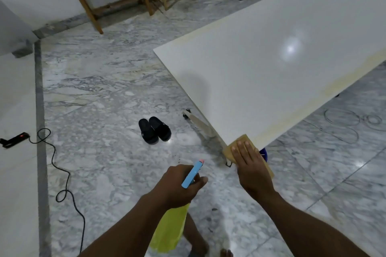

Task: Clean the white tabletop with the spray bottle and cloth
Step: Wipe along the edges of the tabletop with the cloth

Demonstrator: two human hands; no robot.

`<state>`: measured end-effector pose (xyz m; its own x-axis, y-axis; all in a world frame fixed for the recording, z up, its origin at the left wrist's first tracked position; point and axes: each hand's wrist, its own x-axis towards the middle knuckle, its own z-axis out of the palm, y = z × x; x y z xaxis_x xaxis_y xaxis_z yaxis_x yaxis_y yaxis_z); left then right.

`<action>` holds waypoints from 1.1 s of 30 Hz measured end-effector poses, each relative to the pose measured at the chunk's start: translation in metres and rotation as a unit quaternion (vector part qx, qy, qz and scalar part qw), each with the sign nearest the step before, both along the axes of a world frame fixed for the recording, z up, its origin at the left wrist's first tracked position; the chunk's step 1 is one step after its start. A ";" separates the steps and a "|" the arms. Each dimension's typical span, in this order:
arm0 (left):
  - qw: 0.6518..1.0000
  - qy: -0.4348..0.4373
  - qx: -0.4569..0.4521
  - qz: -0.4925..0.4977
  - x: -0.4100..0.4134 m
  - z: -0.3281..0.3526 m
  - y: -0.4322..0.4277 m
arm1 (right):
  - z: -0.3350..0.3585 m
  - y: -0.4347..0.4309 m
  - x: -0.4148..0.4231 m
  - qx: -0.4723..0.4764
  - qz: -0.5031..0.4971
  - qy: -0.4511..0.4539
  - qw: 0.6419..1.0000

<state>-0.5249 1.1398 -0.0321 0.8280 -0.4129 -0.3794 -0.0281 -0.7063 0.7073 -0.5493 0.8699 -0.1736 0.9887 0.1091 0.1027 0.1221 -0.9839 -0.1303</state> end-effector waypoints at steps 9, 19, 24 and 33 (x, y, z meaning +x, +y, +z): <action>0.999 -0.028 -0.014 0.005 0.007 0.031 -0.015 | 0.113 0.003 -0.026 0.543 -0.301 0.122 0.775; 0.997 -0.051 -0.013 -0.051 0.112 0.060 0.005 | 0.204 0.055 0.139 0.845 -0.332 0.221 0.355; 0.996 -0.058 0.023 -0.067 0.193 0.071 0.048 | 0.226 0.119 0.225 0.820 -0.294 0.285 0.400; 0.998 -0.060 0.034 0.004 0.304 0.084 0.127 | 0.229 0.158 0.339 0.689 -0.347 0.317 0.551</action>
<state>-0.2211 1.2672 0.0518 0.8723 -0.3824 -0.3048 -0.1034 -0.7535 0.6493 -0.2106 1.0278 0.0559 0.6277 -0.0671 -0.7755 -0.7220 0.3222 -0.6123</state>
